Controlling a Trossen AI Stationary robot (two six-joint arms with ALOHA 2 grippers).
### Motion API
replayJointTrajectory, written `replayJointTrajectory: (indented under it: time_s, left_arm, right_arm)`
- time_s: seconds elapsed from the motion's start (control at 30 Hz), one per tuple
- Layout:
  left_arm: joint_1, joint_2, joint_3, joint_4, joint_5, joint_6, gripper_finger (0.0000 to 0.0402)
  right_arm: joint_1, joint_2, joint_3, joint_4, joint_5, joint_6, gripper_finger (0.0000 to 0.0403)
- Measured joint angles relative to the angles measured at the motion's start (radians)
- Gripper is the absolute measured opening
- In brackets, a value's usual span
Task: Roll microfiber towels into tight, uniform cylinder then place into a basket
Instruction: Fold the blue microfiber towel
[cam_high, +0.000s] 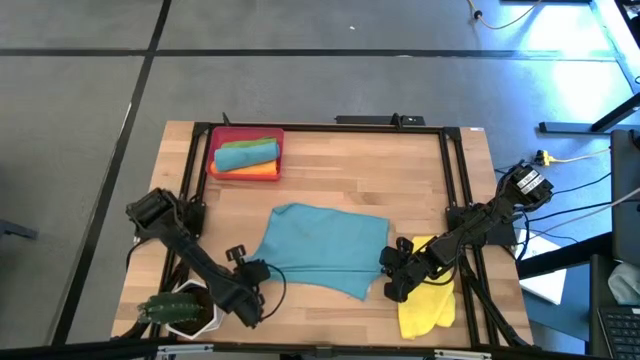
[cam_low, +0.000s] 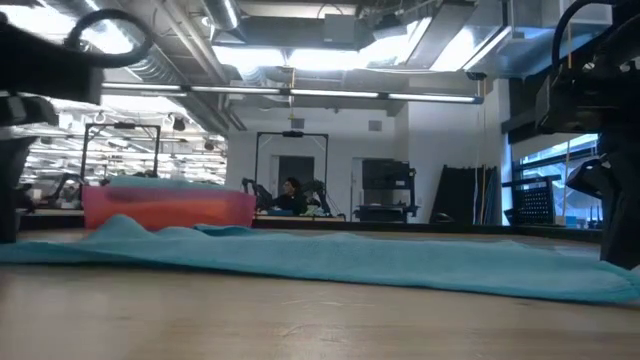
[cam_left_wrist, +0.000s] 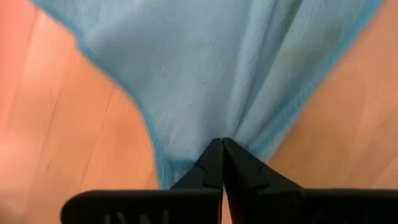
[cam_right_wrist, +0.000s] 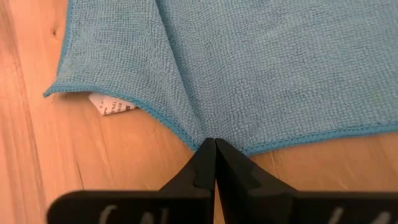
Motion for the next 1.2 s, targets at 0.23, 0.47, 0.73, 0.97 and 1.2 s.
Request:
replayJointTrajectory:
  time_s: [0.23,0.47,0.73,0.97,1.2]
  left_arm:
    - [-0.022,-0.002,0.006,-0.047,0.012,-0.067,0.0000]
    - [-0.021,-0.002,0.084,-0.105,-0.103,-0.061,0.0000]
    - [-0.015,-0.003,0.155,-0.110,-0.251,-0.031,0.0000]
    - [-0.002,0.003,0.157,-0.031,-0.259,-0.029,0.0000]
    - [0.035,0.037,0.158,0.024,-0.216,0.041,0.0000]
  right_arm:
    - [0.000,0.000,0.000,-0.003,-0.003,0.000,0.0013]
    - [0.000,0.000,0.011,-0.010,-0.014,-0.004,0.0014]
    - [0.000,0.002,0.082,-0.030,-0.010,-0.072,0.0048]
    - [-0.004,0.002,0.190,-0.245,0.107,-0.114,0.0091]
    - [-0.130,0.002,0.175,-0.426,0.130,-0.113,0.0075]
